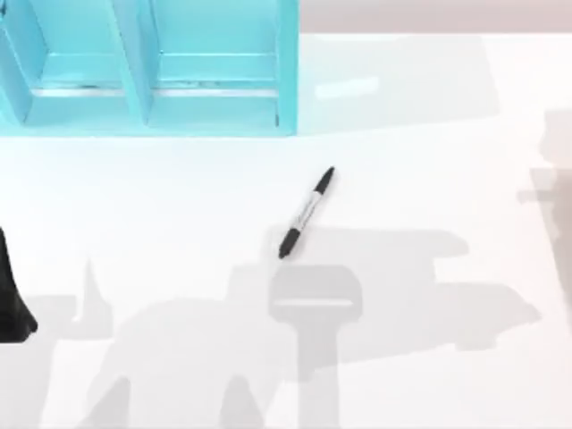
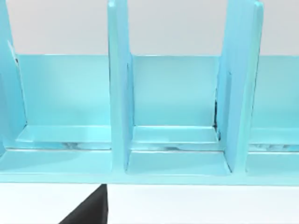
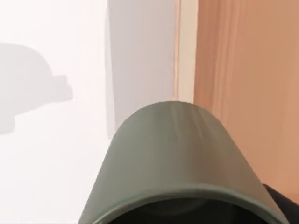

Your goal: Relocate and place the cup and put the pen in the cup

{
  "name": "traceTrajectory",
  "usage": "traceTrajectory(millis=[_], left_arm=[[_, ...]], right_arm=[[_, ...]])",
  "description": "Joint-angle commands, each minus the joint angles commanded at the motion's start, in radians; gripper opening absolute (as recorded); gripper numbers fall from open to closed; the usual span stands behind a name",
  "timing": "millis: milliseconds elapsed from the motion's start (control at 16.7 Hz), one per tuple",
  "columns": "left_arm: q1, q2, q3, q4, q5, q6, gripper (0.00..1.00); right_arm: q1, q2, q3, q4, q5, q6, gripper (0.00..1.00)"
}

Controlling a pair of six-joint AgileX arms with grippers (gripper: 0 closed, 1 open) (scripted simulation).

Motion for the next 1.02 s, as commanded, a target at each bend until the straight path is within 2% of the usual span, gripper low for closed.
traceTrajectory(millis=[480, 1020], left_arm=[[0.000, 0.000, 0.000, 0.000, 0.000, 0.000, 1.00], [0.000, 0.000, 0.000, 0.000, 0.000, 0.000, 1.00]], right_arm=[[0.057, 0.029, 0.041, -0.007, -0.004, 0.060, 0.00], [0.441, 0.424, 0.293, 0.144, -0.001, 0.444, 0.00]])
